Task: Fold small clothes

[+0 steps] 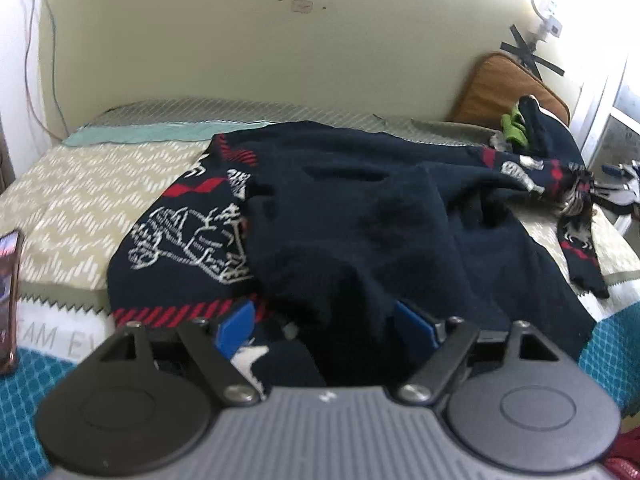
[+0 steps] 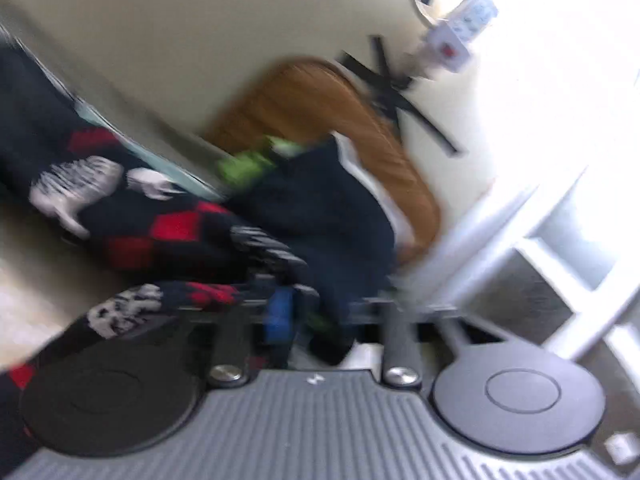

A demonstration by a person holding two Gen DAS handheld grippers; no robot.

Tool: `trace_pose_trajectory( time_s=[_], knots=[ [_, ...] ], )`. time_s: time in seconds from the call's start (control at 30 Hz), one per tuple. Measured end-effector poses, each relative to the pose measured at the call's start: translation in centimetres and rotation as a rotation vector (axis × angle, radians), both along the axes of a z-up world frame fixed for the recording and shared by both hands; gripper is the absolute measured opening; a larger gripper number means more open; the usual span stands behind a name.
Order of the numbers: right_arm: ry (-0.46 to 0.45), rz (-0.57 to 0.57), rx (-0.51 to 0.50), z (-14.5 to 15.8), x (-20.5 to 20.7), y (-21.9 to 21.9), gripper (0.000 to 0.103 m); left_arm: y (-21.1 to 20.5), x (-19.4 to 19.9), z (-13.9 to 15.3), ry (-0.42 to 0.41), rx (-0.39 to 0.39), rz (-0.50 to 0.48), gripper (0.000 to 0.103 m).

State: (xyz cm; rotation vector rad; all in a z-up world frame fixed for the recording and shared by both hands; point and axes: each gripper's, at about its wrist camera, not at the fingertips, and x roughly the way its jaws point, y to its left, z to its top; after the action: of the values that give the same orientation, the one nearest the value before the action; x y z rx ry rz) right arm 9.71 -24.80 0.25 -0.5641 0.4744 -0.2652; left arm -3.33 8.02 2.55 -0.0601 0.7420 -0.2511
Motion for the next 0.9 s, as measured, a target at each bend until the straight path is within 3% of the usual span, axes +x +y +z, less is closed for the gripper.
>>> trace_pose_trajectory(
  time_s=[0.17,0.23,0.33,0.37,0.43,0.6,0.73,0.8,0.9],
  knots=[
    [0.163,0.373,0.659,1.5,-5.5,1.4,0.048,-0.2,-1.0,-0.1,0.0,0.013,-0.025,0.079],
    [0.245,0.458,0.768,0.6,-6.4,2.9,0.048,-0.4,-1.0,-0.3,0.006,0.018,-0.029,0.079],
    [0.307,0.467,0.759,-1.4,-7.0,6.1,0.048,-0.8,-0.9,-0.8,0.018,0.024,-0.028,0.08],
    [0.326,0.461,0.748,-2.2,-7.0,6.8,0.042,-0.8,-0.9,-0.9,0.019,0.027,-0.028,0.081],
    [0.344,0.452,0.778,-2.7,-7.8,7.3,0.013,-0.8,-0.7,-1.0,0.014,0.039,-0.025,0.081],
    [0.277,0.477,0.951,1.0,-11.4,4.3,0.01,1.4,0.1,0.1,-0.024,0.079,0.061,0.081],
    [0.229,0.443,0.947,3.9,-16.4,1.4,0.01,4.9,1.4,2.0,-0.065,0.072,0.183,0.082],
    [0.28,0.388,0.887,3.4,-18.4,0.7,0.01,6.5,2.5,2.7,-0.073,0.064,0.223,0.086],
    [0.436,0.331,0.851,0.0,-18.7,0.9,0.004,7.8,4.9,3.2,-0.079,0.09,0.242,0.089]
  ],
)
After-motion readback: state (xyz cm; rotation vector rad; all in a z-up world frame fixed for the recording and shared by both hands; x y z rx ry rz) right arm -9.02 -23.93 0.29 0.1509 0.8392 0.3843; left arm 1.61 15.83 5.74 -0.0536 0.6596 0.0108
